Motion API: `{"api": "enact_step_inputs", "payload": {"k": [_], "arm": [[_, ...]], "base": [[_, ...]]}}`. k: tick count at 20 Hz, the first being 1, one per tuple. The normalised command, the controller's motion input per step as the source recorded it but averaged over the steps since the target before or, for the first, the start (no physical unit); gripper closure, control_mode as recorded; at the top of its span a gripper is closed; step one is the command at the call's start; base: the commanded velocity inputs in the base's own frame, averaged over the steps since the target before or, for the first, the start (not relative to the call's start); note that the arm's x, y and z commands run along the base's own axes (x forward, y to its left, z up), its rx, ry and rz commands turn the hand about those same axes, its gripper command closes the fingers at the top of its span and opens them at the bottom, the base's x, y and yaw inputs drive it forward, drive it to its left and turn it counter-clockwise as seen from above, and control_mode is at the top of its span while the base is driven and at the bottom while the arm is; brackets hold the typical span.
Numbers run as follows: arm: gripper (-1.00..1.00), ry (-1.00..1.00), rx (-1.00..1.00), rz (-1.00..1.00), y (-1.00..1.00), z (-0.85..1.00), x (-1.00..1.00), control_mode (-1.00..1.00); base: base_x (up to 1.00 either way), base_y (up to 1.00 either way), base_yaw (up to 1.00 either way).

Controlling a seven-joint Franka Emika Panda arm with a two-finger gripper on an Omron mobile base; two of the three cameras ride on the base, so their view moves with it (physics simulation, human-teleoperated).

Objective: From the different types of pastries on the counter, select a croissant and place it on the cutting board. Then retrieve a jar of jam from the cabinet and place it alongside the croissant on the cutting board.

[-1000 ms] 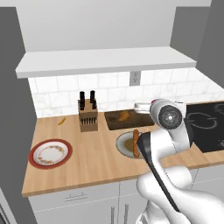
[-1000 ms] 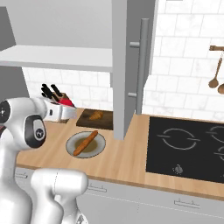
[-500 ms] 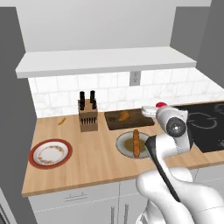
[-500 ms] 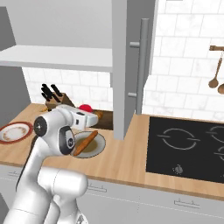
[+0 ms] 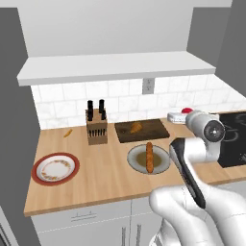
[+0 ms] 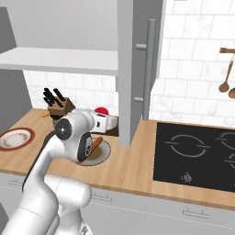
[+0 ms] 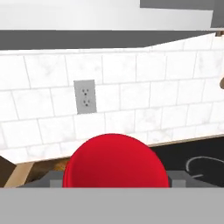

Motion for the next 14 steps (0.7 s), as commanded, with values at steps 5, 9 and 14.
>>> {"api": "enact_step_inputs", "payload": {"k": [5, 9, 14], "arm": [[1.00, 0.00, 0.03, 0.14, -0.11, -0.01, 0.35, -1.00], [1.00, -0.09, 0.00, 0.33, -0.01, -0.09, 0.60, -1.00], [1.00, -0.15, 0.00, 0.16, 0.00, -0.36, 0.11, -1.00]], "base": [[0.00, 0.00, 0.00], [0.00, 0.00, 0.00], [0.00, 0.00, 0.00]]}}
